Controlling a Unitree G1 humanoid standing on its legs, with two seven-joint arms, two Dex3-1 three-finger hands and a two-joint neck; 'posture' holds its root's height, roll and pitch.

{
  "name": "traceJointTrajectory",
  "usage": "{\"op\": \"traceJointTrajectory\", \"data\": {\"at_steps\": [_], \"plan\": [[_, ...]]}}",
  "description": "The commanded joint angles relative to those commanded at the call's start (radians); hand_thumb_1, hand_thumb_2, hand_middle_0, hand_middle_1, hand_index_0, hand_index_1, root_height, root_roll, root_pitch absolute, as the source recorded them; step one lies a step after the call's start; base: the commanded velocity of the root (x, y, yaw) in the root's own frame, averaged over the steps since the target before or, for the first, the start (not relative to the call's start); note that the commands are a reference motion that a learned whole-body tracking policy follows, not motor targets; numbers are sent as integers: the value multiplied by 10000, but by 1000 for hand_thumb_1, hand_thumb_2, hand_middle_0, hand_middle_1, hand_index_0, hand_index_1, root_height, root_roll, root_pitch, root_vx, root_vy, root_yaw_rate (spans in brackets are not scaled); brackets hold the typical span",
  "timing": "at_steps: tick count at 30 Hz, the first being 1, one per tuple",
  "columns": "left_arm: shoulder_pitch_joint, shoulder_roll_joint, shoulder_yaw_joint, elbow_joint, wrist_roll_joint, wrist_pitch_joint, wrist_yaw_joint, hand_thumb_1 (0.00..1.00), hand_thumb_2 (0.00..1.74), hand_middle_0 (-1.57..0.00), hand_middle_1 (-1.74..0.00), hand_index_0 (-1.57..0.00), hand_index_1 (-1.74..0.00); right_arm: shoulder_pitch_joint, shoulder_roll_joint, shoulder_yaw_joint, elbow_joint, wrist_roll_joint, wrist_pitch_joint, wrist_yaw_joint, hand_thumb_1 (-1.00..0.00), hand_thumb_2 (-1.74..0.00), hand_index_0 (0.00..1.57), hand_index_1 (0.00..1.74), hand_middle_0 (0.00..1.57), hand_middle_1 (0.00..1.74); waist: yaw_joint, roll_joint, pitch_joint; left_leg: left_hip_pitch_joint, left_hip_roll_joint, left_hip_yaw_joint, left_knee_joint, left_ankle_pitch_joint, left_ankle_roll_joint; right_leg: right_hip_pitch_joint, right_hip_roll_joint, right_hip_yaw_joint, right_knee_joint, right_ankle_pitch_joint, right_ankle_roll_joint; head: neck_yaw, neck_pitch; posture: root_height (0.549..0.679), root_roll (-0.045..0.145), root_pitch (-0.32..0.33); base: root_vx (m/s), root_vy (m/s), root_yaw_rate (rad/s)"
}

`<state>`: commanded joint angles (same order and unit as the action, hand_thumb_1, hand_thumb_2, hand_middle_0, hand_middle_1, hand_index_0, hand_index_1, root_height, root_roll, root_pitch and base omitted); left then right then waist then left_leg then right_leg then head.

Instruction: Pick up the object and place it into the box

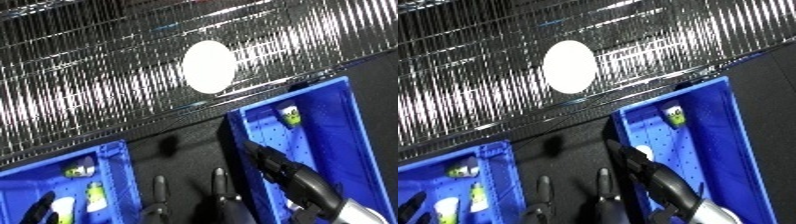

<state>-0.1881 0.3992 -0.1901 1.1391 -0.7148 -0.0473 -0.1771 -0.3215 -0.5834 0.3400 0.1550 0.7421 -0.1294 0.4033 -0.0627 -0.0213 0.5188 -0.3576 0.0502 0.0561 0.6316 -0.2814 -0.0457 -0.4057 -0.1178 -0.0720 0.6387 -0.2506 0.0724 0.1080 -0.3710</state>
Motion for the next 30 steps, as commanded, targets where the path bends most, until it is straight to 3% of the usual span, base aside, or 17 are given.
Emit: {"op": "traceJointTrajectory", "data": {"at_steps": [8, 12, 19, 30], "plan": [[-78, -215, 208, 327, 89, -119, -34, 0, 0, 0, 0, 0, 0, -435, -67, -1197, -1707, -865, -1230, -1563, 0, 0, 0, 0, 0, 0, -108, 24, 6, -8, 33, 93, 13, -71, 6, -26, -52, 25, -10, -10, 8, -86, -149, 649, 55, 22, 18, 24, -3], [-36, -262, 262, 446, 136, -139, -118, 0, 0, 0, 0, 0, 0, -690, -45, -1553, -2142, -1112, -1632, -2070, 0, 0, 0, 0, 0, 0, -98, 80, 12, -7, 8, 111, 40, -110, 9, -24, -99, 28, -3, -18, -4, -4, -237, 650, 59, 21, 31, 25, 28], [34, -245, 204, 372, 278, 20, -158, 0, 0, 0, 0, 0, 0, -1311, -258, -1540, -2289, -1415, -1631, -2569, 0, 0, 0, 0, 0, 0, 58, 168, 12, -60, -85, 81, 179, -188, 29, -46, -183, 2, 43, -13, -22, 370, -353, 650, 63, 19, 40, 13, 44], [48, -251, -111, 101, 535, 316, -64, 0, 0, 0, 0, 0, 0, -3058, -423, -777, -763, -1263, -1389, -2909, 0, 0, 0, 0, 0, 0, 502, 385, 12, -465, -271, -19, 620, -315, 110, -383, -320, -125, 462, -104, -127, 1174, -247, 646, 70, 23, 46, 9, 78]]}}
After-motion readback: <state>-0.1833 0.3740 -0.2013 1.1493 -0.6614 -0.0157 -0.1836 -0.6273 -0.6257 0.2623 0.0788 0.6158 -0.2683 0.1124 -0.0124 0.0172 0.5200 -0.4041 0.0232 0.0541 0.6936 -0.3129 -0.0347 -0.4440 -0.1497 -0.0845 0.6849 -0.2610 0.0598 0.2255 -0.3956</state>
